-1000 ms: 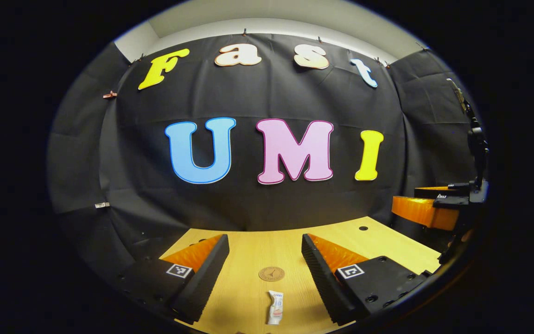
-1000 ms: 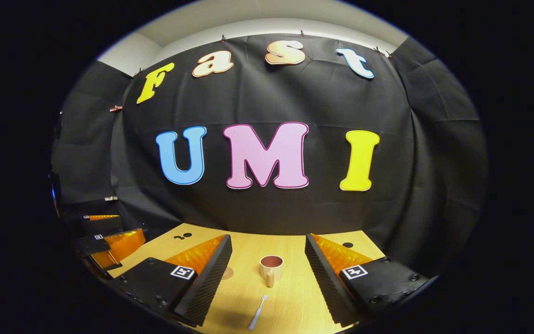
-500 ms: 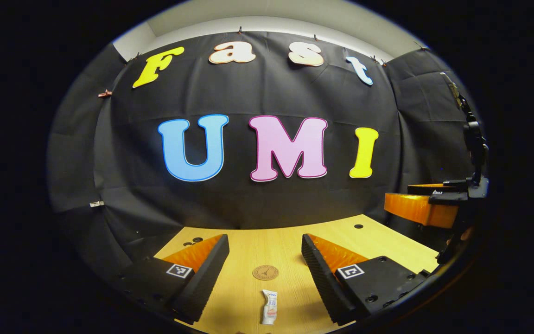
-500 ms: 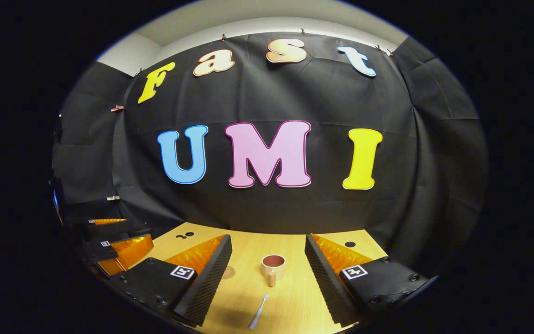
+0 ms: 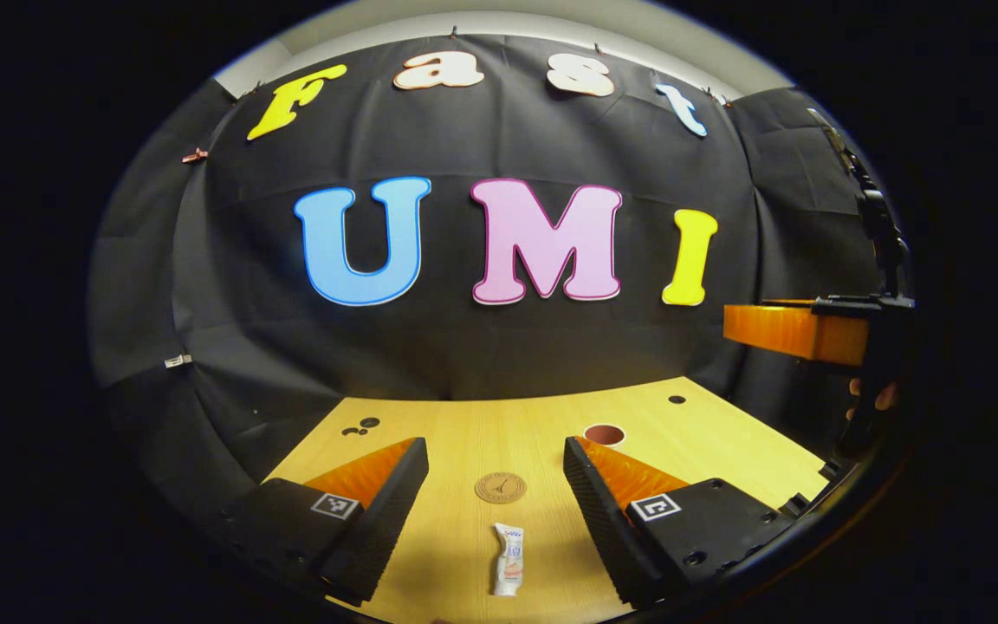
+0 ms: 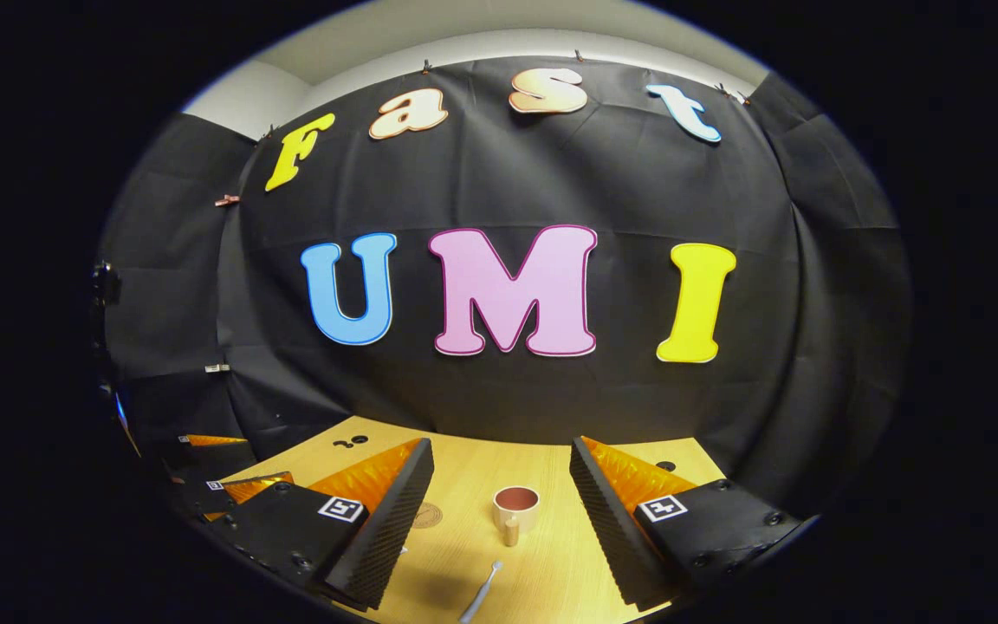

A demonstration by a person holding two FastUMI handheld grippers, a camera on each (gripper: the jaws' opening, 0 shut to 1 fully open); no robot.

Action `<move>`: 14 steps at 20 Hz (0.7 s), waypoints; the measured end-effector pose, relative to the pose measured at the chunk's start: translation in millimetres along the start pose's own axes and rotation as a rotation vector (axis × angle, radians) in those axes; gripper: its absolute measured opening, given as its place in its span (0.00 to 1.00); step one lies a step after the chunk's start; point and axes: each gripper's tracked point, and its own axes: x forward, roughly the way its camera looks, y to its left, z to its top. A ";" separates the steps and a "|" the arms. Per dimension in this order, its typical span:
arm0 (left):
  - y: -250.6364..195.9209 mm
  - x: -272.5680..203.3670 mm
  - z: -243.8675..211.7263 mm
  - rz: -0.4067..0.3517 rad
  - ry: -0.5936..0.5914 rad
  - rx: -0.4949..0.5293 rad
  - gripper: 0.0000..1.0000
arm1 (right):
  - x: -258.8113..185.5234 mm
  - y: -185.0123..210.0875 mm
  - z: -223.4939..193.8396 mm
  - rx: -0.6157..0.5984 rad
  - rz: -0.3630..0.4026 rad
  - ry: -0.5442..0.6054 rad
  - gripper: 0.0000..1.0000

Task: Put the toothbrush and toothpaste on the desktop into the cup, then pick up the cup and place it on the coaster on the desktop.

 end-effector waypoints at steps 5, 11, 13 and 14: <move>-0.5 17.5 -49.0 -0.011 0.123 0.033 0.98 | 5.1 -6.5 -21.0 0.003 0.010 0.046 0.98; -14.1 38.9 -124.0 -0.057 0.296 0.071 0.98 | 10.5 -18.1 -63.0 -0.006 0.003 0.140 0.98; -14.5 46.8 -153.4 -0.055 0.358 0.111 0.99 | 9.7 -23.1 -82.5 0.009 -0.001 0.188 0.98; -16.9 49.9 -165.4 -0.065 0.387 0.116 1.00 | 9.5 -25.3 -90.8 0.015 -0.002 0.213 0.98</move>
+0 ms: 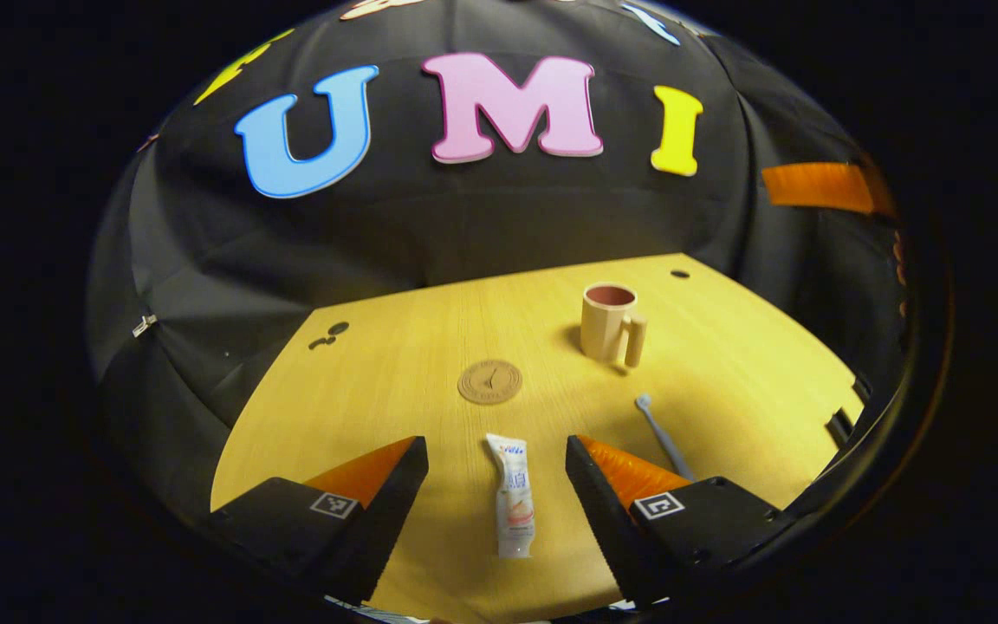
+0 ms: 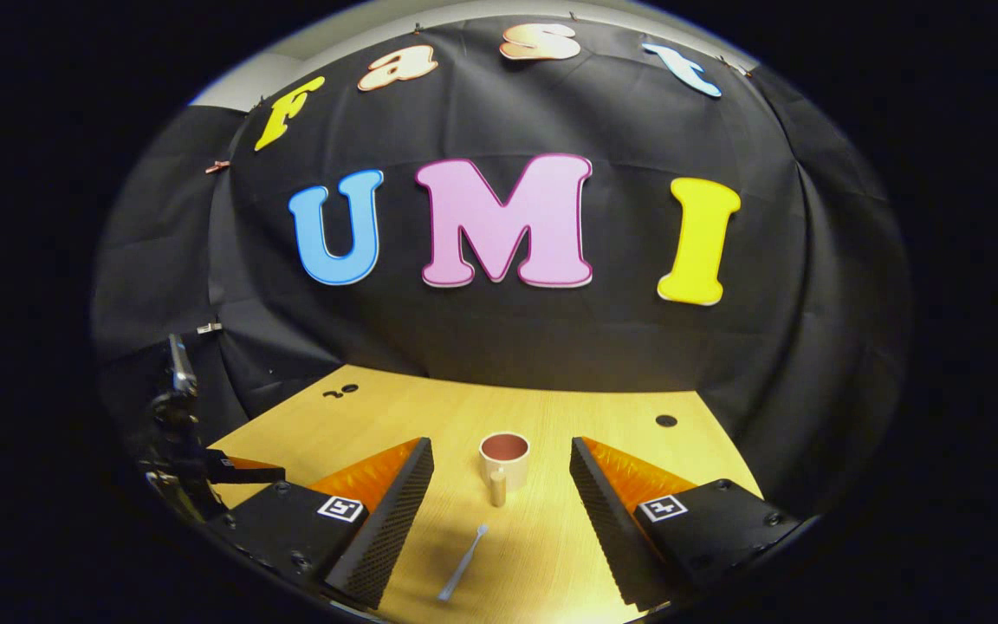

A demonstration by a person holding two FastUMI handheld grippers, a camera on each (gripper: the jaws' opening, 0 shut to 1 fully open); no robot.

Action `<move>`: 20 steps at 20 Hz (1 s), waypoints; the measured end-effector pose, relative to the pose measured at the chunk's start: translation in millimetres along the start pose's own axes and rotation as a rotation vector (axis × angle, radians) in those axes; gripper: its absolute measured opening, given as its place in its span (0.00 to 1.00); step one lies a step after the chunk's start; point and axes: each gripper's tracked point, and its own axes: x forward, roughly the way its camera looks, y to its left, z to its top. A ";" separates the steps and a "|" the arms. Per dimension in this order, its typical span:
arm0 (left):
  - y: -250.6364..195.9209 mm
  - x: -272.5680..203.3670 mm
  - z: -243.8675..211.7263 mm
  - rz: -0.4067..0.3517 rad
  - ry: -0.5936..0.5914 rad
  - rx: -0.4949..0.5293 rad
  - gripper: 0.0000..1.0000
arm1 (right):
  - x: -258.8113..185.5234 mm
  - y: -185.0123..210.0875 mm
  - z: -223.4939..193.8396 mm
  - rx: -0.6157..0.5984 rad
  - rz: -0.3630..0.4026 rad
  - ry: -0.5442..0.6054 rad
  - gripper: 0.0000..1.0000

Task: Put the toothbrush and toothpaste on the desktop into the cup, then pick up the cup and place it on the coaster on the desktop.

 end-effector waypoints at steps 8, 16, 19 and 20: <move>-10.9 54.8 -46.6 -0.047 0.188 0.004 1.00 | 12.4 -9.9 -33.0 0.009 -0.005 0.115 0.98; -6.4 71.3 -87.4 -0.056 0.354 -0.095 0.97 | 21.5 5.5 -59.3 0.016 0.058 0.199 0.99; -8.8 73.7 -93.8 -0.060 0.367 -0.114 0.94 | 23.2 5.6 -66.5 0.033 0.063 0.221 0.98; -8.8 72.0 -91.5 -0.063 0.365 -0.112 0.92 | 24.2 6.3 -68.6 0.035 0.063 0.227 0.98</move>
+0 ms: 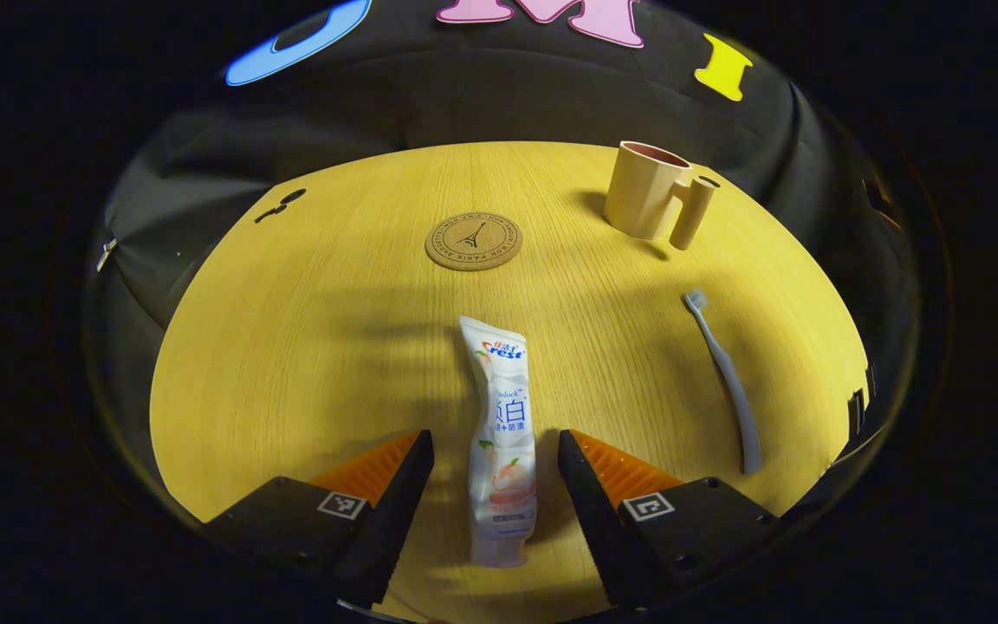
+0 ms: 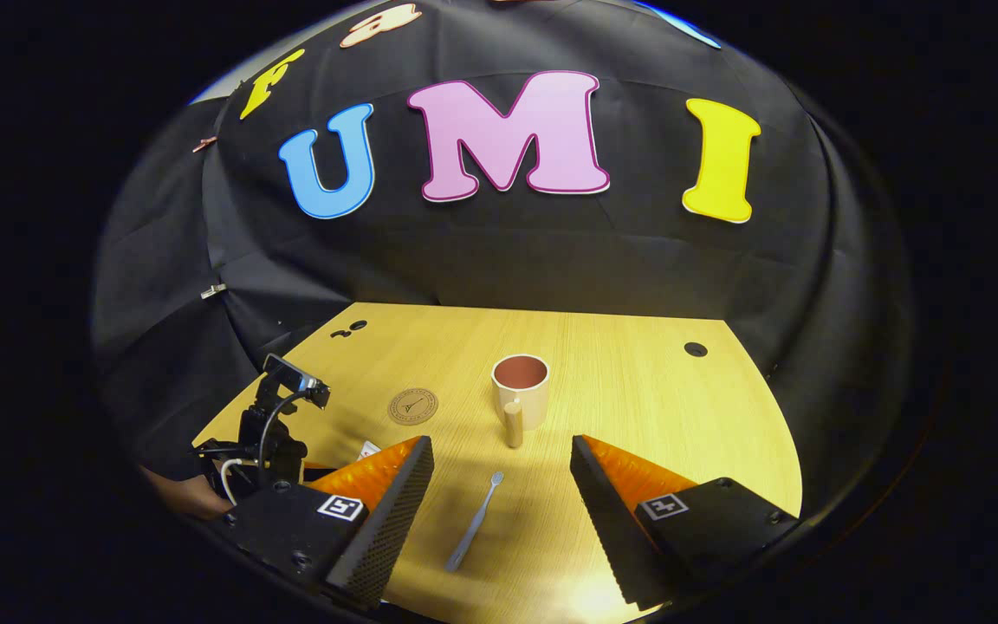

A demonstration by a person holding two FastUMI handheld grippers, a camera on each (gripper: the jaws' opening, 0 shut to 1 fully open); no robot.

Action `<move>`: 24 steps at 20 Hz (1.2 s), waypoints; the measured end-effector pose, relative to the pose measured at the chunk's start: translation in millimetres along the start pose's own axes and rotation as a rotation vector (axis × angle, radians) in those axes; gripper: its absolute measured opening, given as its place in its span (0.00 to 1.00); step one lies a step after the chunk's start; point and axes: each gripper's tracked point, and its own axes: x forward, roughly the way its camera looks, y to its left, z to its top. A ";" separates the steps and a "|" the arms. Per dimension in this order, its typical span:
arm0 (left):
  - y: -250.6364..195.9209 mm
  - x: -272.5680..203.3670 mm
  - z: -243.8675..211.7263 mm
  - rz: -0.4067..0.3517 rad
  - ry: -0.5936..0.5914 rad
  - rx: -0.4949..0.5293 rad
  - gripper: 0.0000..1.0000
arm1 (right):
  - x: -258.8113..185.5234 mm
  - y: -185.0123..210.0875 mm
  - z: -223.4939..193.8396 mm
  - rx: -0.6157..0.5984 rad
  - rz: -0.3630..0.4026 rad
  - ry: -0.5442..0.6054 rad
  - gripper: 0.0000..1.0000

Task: Put the toothbrush and toothpaste on the desktop into the cup, then pick up the cup and place it on the coaster on the desktop.

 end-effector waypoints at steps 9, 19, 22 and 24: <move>-11.0 5.0 4.8 -0.052 0.068 0.073 0.40 | 9.5 5.5 -36.9 0.047 0.017 0.094 0.98; 1.5 -30.5 7.3 -0.083 -0.007 0.006 0.25 | 39.8 8.0 -88.0 0.091 -0.002 0.274 0.98; 5.1 -55.5 12.5 -0.097 -0.052 -0.048 0.25 | 53.2 13.4 -103.1 0.104 -0.012 0.338 0.98; 12.4 -70.3 10.4 -0.083 -0.070 -0.057 0.25 | 59.5 12.0 -116.5 0.080 -0.036 0.395 0.99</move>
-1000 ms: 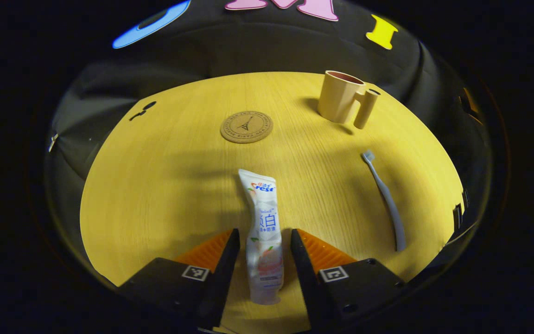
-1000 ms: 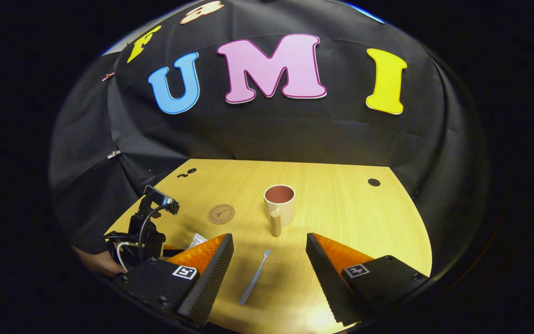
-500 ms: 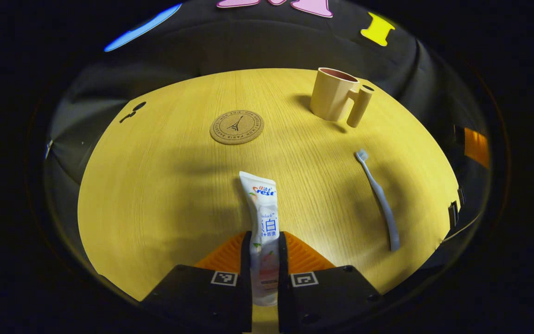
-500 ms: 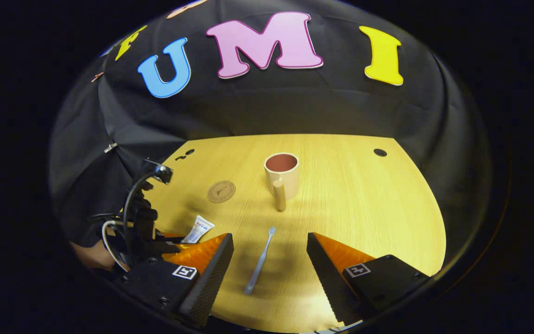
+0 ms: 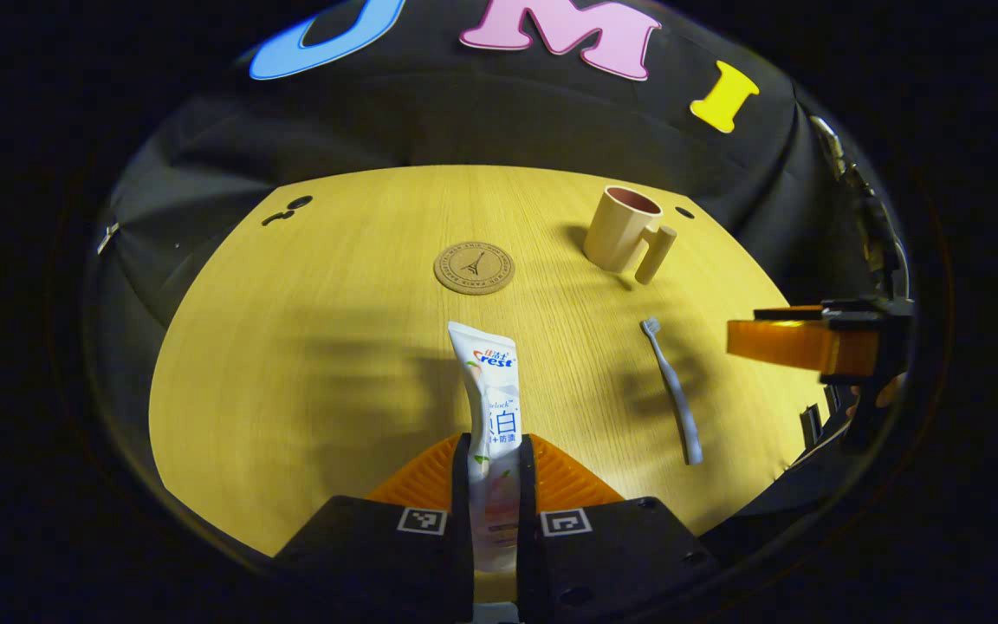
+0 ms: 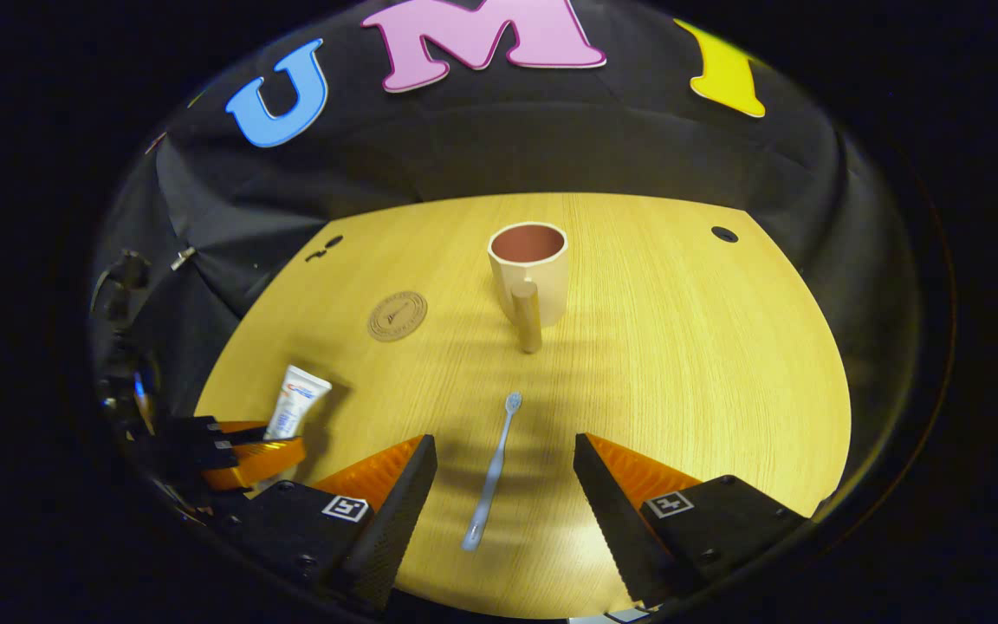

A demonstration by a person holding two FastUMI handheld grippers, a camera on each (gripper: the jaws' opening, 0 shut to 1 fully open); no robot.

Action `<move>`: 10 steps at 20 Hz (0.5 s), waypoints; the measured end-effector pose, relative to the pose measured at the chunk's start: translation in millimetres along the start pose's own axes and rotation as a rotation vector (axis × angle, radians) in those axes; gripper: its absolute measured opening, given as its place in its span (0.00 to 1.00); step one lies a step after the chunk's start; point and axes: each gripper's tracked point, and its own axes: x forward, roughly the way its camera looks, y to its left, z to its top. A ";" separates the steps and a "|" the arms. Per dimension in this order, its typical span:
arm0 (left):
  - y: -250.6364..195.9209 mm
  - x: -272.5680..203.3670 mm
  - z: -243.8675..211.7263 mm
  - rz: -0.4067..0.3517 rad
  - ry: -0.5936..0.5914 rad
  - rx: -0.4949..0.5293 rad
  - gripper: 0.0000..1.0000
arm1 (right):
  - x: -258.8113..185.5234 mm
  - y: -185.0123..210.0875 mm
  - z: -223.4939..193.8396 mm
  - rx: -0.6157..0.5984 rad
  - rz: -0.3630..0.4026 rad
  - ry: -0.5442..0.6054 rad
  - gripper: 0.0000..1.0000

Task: Put the toothbrush and toothpaste on the desktop into the cup, then pick up the cup and place it on the coaster on the desktop.

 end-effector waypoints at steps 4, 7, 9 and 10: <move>3.3 -27.6 -4.1 -0.021 -0.031 -0.060 0.25 | 17.4 2.7 -13.6 -0.017 -0.032 0.065 0.99; 11.6 -41.9 -11.6 -0.011 -0.048 -0.071 0.25 | 31.5 6.5 -29.3 0.002 -0.036 0.130 0.99; 16.9 -49.2 -18.9 -0.003 -0.048 -0.073 0.25 | 38.9 9.1 -40.4 0.020 -0.041 0.175 0.99; 18.8 -51.8 -22.1 -0.003 -0.043 -0.084 0.25 | 39.9 11.0 -43.9 0.031 -0.041 0.190 0.99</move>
